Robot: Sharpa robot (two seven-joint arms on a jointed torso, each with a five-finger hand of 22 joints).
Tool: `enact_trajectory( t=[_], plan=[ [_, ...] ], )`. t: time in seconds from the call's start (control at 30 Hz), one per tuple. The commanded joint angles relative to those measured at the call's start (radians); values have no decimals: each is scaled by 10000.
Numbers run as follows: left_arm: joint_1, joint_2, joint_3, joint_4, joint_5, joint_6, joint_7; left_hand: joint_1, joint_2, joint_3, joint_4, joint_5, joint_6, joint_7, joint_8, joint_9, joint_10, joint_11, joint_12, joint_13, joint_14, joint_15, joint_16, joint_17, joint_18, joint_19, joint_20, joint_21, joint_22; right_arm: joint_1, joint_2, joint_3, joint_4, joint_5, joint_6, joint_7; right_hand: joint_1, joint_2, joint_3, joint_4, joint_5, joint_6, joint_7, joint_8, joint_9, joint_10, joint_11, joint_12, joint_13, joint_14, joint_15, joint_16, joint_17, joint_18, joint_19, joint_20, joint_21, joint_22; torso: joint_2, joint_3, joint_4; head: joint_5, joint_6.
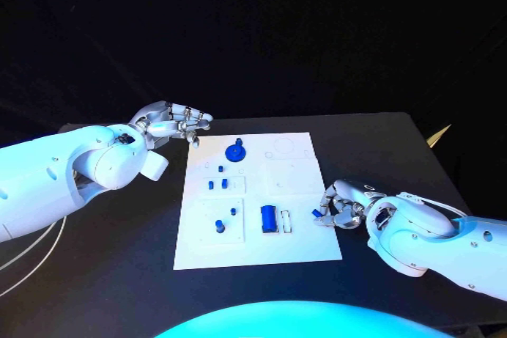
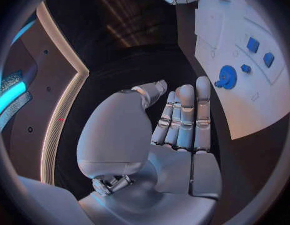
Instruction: Assemble the parts on the task board
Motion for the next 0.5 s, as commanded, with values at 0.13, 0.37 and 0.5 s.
enact_trajectory(
  t=[0.13, 0.37, 0.5],
  plan=[
    [5, 0, 6, 31, 61, 134, 71, -48, 31, 8, 73, -12, 10, -8, -38, -10, -73, 20, 67, -17, -23, 14, 21, 16, 69, 67, -11, -26, -9, -109, 71, -82, -24, -750, 867, -409, 463, -64, 337, -135, 55, 25, -37, -184, -160, 307, -42, -38, 1802, 944, -24, 74, 2157, -105, 901, 15, 101, 2368, -5, -4, 4, -14, 1],
    [5, -7, 6, 40, 61, 133, 66, -43, 37, 10, 81, -10, 9, -9, -39, -10, -71, 18, 72, -21, -23, 13, 21, 17, 70, 71, -12, -35, -16, -118, 86, -84, 68, -718, 623, -503, 547, -175, 975, -21, 1180, 148, -39, -302, -276, 302, -65, -52, 1803, 944, -30, 72, 2161, -105, 903, -3, 99, 2374, -5, -5, -2, -11, 20],
    [5, -10, 6, 43, 61, 128, 65, -34, 39, 13, 79, -9, 9, -11, -40, -10, -70, 16, 74, -22, -23, 12, 21, 17, 70, 74, -13, -38, -18, -117, 66, -82, 115, -556, 376, -508, 671, -41, 1578, -58, 1586, 226, -104, -305, -288, 301, -110, -58, 1804, 939, -79, 62, 2141, -99, 897, -29, 72, 2363, -7, -7, -1, -12, 21]
  ],
)
